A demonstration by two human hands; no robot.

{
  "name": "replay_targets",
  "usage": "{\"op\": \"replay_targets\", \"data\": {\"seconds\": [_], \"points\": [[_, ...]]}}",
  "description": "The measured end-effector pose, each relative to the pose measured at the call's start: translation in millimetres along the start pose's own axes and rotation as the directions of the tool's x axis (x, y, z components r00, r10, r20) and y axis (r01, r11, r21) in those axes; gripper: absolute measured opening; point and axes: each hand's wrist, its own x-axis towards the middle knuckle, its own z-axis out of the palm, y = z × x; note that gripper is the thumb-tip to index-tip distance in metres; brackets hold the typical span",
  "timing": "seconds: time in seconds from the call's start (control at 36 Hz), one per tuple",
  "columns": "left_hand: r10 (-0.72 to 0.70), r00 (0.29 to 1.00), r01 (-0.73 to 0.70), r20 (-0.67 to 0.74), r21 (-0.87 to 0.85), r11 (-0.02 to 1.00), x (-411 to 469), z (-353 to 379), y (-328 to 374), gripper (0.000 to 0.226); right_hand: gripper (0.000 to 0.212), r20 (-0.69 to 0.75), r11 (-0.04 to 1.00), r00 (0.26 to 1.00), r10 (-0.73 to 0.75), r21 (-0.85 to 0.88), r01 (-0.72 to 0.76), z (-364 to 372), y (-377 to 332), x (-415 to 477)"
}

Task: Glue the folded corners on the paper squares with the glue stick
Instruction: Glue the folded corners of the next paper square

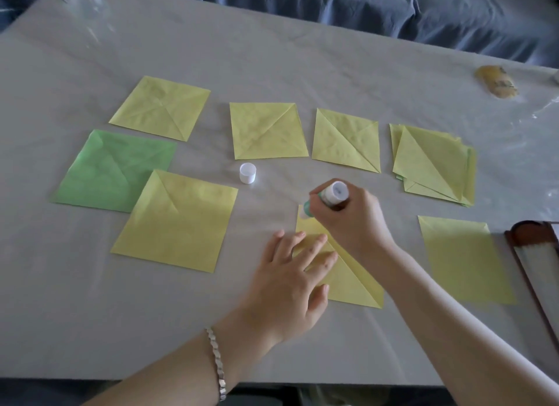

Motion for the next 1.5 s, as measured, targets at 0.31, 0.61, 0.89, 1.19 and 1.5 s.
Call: {"op": "replay_targets", "data": {"seconds": [0.31, 0.61, 0.89, 1.19, 1.5], "points": [[-0.005, 1.000, 0.005, 0.027, -0.023, 1.000, 1, -3, 0, 0.044, 0.014, -0.002, 0.992, 0.999, 0.043, -0.116, -0.043, -8, 14, 0], [-0.001, 1.000, 0.002, 0.018, -0.006, 1.000, 1, -1, 0, 0.044, 0.005, -0.085, 0.986, 0.988, 0.128, -0.095, -0.136, -41, 41, -15], [0.009, 1.000, -0.010, 0.023, 0.031, 0.999, 1, 0, 0, 0.046, 0.004, -0.142, 0.973, 0.968, 0.206, -0.076, -0.218, -60, 57, -20], [0.071, 0.997, -0.073, 0.026, 0.106, 0.992, 5, 0, 2, 0.052, 0.010, -0.101, 0.975, 0.973, 0.207, -0.060, -0.213, -60, 54, -36], [0.042, 0.997, -0.044, 0.058, 0.048, 0.998, 5, 3, 2, 0.050, 0.014, -0.018, 0.982, 0.988, 0.155, -0.102, -0.156, -62, 51, -62]]}}
